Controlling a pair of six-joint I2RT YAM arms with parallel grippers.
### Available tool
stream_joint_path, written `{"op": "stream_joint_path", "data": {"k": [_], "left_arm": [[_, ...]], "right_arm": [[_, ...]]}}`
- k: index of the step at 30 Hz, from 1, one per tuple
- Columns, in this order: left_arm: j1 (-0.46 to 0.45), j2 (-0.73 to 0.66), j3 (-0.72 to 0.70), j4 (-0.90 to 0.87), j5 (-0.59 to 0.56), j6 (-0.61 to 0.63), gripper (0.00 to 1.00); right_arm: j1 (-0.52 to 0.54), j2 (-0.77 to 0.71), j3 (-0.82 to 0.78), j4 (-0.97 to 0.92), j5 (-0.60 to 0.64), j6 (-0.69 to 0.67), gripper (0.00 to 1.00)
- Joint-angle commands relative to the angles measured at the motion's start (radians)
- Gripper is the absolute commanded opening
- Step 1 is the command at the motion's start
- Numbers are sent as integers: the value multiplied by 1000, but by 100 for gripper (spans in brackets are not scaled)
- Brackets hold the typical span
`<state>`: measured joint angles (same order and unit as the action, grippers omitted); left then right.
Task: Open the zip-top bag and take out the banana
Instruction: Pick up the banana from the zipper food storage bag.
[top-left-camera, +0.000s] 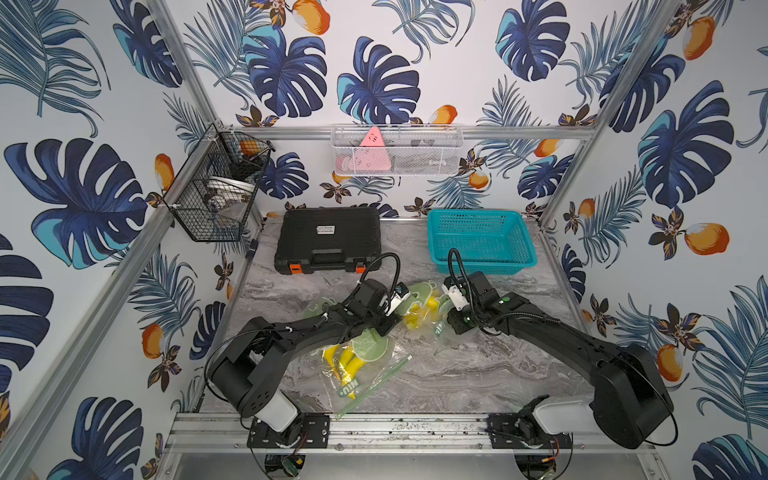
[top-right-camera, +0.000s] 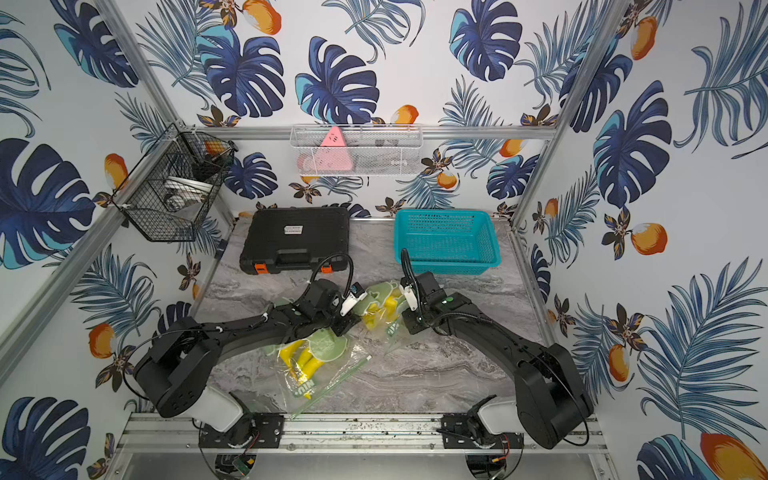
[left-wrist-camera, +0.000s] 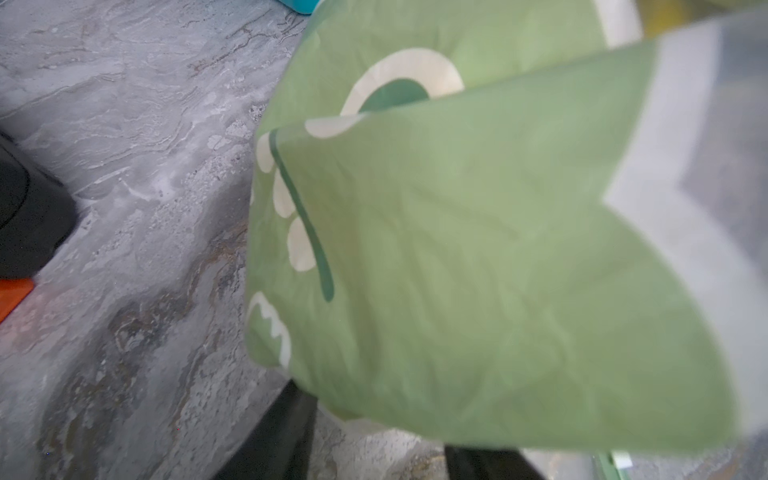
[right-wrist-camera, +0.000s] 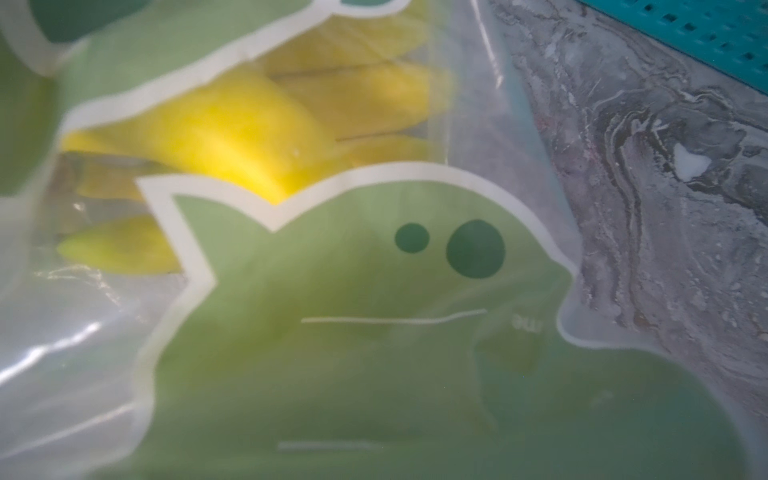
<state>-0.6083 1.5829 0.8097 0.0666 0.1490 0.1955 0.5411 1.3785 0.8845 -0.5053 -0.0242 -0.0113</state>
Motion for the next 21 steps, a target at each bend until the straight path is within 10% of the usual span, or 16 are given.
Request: {"op": "stream_joint_path", "data": {"k": [1,4,9,16,21], "left_arm": [[-20,21,22,17,17,43,21],[-23,39,33,27,20,45,0],[-40,61,45,42,-77,23,0],[-110,26,18,156,-622,129,0],[-127,26,0,284,-756,197,0]], "right_arm": [[-8,4,20,-31,-30,2,13],[-16,4,31,-43,-51,4,13],[-37,13,58,-77,-79,10,13],[-55,11,130,-136,-97,24,14],[-55,40,204,-223,-117,-1,15]]}}
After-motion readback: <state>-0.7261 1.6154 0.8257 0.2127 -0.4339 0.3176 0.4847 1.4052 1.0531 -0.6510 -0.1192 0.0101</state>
